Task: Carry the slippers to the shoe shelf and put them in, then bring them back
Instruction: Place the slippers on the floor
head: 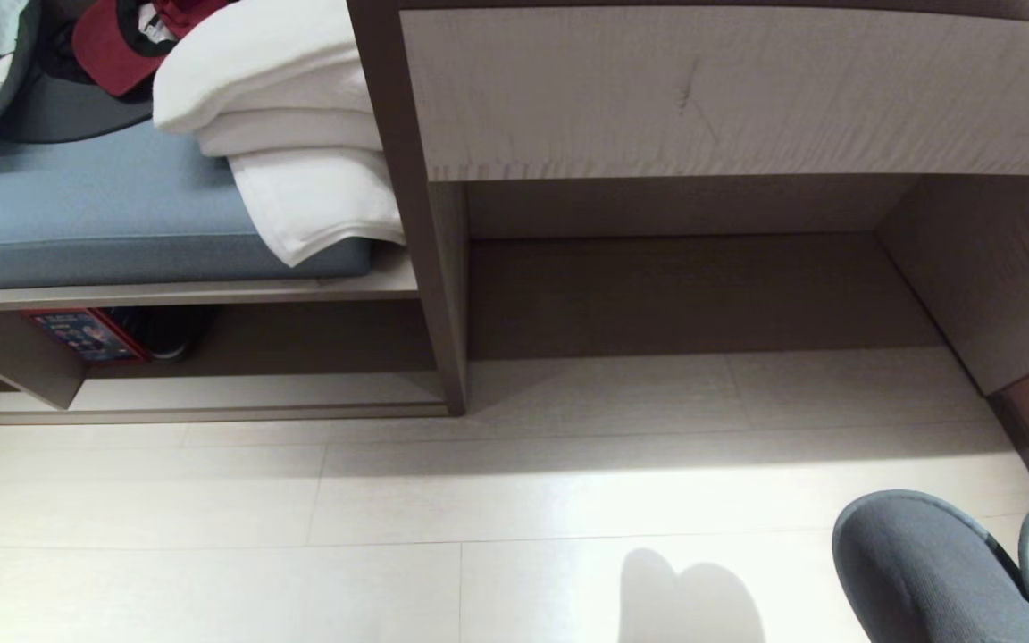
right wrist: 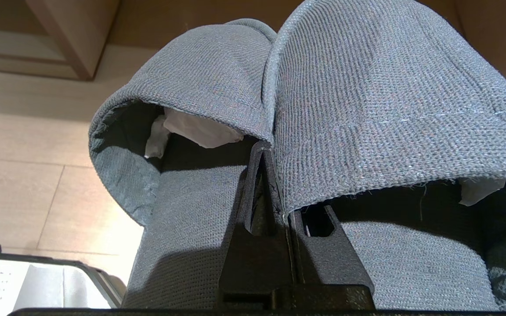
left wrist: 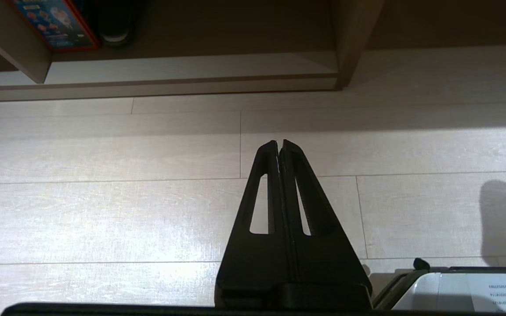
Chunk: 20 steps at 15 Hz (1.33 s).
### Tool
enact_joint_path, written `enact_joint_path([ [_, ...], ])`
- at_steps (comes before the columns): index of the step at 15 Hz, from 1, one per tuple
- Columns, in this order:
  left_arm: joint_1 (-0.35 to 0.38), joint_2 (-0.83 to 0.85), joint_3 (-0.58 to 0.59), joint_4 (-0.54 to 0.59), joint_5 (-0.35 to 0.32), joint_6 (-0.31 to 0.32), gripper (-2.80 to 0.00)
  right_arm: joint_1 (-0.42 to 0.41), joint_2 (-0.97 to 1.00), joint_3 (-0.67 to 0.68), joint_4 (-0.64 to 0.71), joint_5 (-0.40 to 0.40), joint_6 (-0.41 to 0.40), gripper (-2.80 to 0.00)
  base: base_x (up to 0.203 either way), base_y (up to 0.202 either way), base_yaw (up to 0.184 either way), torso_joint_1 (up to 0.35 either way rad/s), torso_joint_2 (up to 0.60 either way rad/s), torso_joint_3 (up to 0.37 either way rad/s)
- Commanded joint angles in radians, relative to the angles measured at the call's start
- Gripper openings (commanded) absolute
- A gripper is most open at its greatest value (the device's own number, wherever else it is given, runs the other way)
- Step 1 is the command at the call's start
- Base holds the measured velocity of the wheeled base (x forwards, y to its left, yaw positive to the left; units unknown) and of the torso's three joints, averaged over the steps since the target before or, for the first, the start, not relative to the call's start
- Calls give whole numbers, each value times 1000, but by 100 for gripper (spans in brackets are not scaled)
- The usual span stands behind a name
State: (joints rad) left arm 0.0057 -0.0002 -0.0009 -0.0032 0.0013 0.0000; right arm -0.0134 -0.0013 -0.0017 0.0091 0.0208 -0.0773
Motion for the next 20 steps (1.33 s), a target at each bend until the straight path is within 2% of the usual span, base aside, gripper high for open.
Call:
enact_joint_path([
  [1, 0, 0, 0, 0, 0, 0, -280, 0, 0, 0, 0, 1, -1, -280, 0, 0, 0, 4, -1, -199],
  [20, 0, 0, 1, 0, 0, 0, -280, 0, 0, 0, 0, 1, -1, -280, 0, 0, 0, 3, 2, -198],
])
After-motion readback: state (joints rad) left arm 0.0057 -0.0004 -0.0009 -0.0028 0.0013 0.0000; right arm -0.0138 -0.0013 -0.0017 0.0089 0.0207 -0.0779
